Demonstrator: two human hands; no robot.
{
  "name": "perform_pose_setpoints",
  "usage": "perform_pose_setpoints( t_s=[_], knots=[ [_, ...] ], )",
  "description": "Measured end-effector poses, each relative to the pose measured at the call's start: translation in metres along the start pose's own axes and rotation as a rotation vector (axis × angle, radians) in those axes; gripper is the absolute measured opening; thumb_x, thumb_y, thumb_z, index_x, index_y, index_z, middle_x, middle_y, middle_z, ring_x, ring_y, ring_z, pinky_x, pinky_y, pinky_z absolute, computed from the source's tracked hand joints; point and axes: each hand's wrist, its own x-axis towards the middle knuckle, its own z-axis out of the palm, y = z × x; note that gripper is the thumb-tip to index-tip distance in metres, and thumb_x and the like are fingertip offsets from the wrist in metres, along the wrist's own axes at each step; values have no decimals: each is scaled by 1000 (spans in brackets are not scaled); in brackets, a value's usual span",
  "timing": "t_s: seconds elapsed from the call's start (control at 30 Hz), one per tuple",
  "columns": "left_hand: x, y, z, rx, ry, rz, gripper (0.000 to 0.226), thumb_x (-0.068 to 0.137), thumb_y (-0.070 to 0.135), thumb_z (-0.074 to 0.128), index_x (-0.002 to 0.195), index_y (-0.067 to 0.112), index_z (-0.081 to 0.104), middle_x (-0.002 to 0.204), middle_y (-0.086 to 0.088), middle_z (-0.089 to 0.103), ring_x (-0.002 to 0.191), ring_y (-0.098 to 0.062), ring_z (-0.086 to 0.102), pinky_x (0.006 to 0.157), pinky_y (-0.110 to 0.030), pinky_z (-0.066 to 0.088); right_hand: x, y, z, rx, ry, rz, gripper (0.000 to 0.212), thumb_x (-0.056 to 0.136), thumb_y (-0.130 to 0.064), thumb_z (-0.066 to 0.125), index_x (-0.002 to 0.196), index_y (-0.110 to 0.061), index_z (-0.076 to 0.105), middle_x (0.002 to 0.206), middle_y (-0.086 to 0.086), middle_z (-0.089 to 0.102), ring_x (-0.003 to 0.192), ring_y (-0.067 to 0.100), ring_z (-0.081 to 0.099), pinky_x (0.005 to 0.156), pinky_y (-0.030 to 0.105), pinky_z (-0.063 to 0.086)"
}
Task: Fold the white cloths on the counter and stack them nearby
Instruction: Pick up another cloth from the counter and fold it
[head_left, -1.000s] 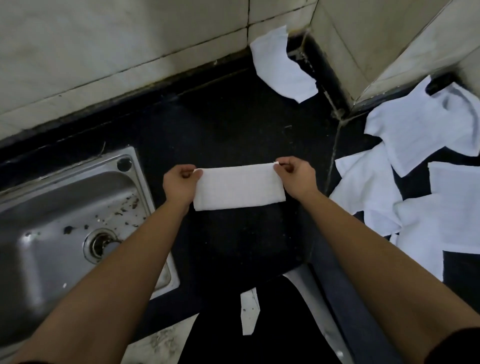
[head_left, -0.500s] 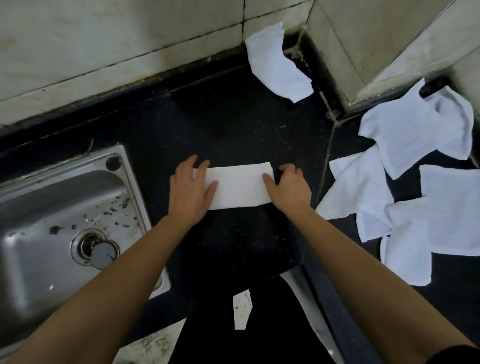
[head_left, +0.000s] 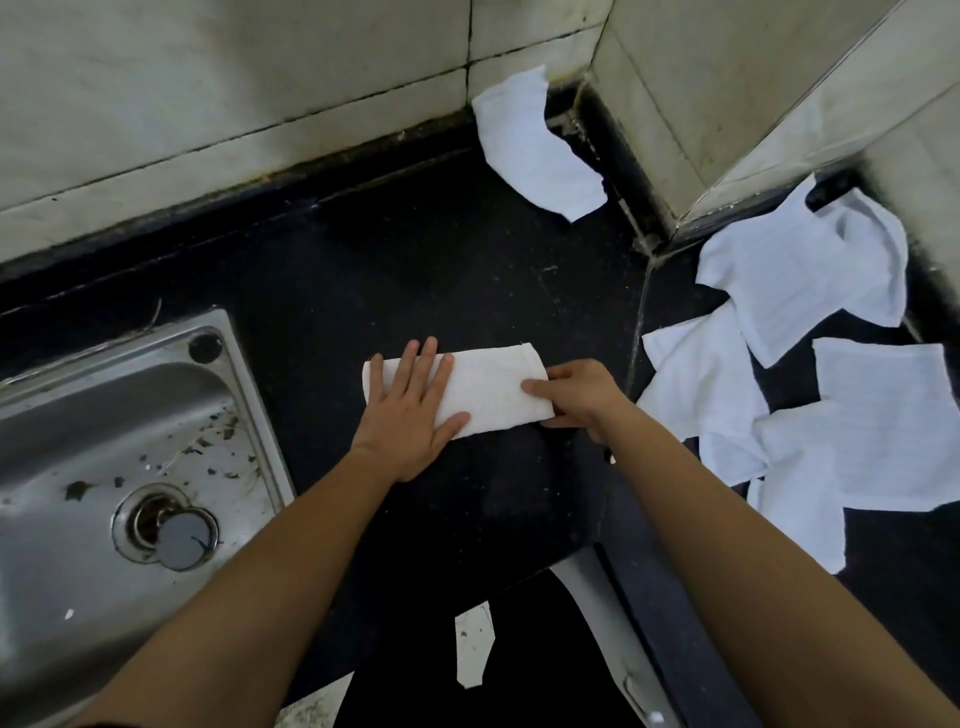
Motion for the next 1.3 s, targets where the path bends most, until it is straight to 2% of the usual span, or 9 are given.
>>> perform_pose_setpoints(
  t_s=[0.17, 0.33, 0.47, 0.53, 0.73, 0.93, 1.07, 1.2, 1.3],
  knots=[
    [-8, -4, -11, -118, 36, -17, 79, 95, 67, 0, 156, 17, -10, 164, -10, -16, 151, -25, -17, 119, -56, -8, -13, -10, 4, 141, -1, 5, 24, 82, -19, 80, 104, -12, 74, 103, 6, 73, 87, 16, 67, 62, 24, 52],
    [-37, -34, -26, -562, 323, -490, 59, 103, 42, 36, 153, 12, 24, 163, -13, 15, 149, -31, 14, 118, -52, 10, -27, -24, 35, 11, 186, -205, 18, 84, -25, 73, 101, -23, 70, 98, -6, 70, 92, 11, 65, 73, 25, 52],
    [-56, -73, -22, -815, 235, -535, 44, 98, 5, 46, 142, 1, 45, 147, -19, 44, 135, -35, 41, 112, -35, 29, -44, -36, 77, -263, 312, -494, 16, 88, -27, 67, 102, -18, 68, 87, -3, 68, 81, 12, 63, 67, 22, 49],
    [-62, -86, -23, -915, 169, -536, 43, 99, 3, 45, 141, 6, 49, 149, -12, 45, 137, -27, 41, 110, -25, 26, -50, -40, 105, -361, 322, -588, 23, 90, -25, 64, 110, -15, 67, 98, 3, 66, 86, 16, 63, 71, 26, 50],
    [-62, -95, -28, -1110, 118, -598, 44, 99, 7, 42, 141, 19, 52, 155, 3, 39, 142, -14, 33, 117, -26, 22, -49, -19, 179, -621, 110, -589, 36, 95, -30, 61, 123, -7, 60, 116, 11, 59, 99, 27, 63, 84, 34, 51],
    [-65, -93, -30, -1008, 60, -549, 47, 100, 10, 43, 147, 16, 43, 159, -2, 32, 146, -19, 28, 111, -21, 17, -44, 1, 160, -565, -27, -580, 37, 100, -26, 53, 134, -12, 59, 124, 10, 59, 106, 23, 62, 91, 28, 48],
    [-62, -74, -30, -534, 95, -338, 57, 102, 31, 43, 154, 13, 27, 164, -8, 16, 149, -27, 19, 117, -46, 25, -40, 9, 119, -736, 195, -831, 38, 102, -19, 47, 139, -14, 55, 135, 7, 52, 115, 23, 56, 97, 38, 49],
    [-52, -47, -19, -169, 37, -79, 68, 101, 53, 18, 157, 18, 2, 165, -4, -13, 152, -25, -5, 118, -51, 15, -22, 13, 99, -1235, 199, -867, 63, 106, -47, 27, 160, -21, 8, 165, 19, -1, 150, 37, 6, 119, 53, 17],
    [-50, -50, -1, -61, -62, -41, 75, 99, 59, 10, 154, 16, -16, 155, -2, -37, 150, -25, -17, 120, -54, 6, -5, 21, 92, -1448, 111, -726, 74, 100, -62, 12, 156, -25, -19, 161, 19, -27, 150, 38, -18, 121, 57, -1]
  ],
)
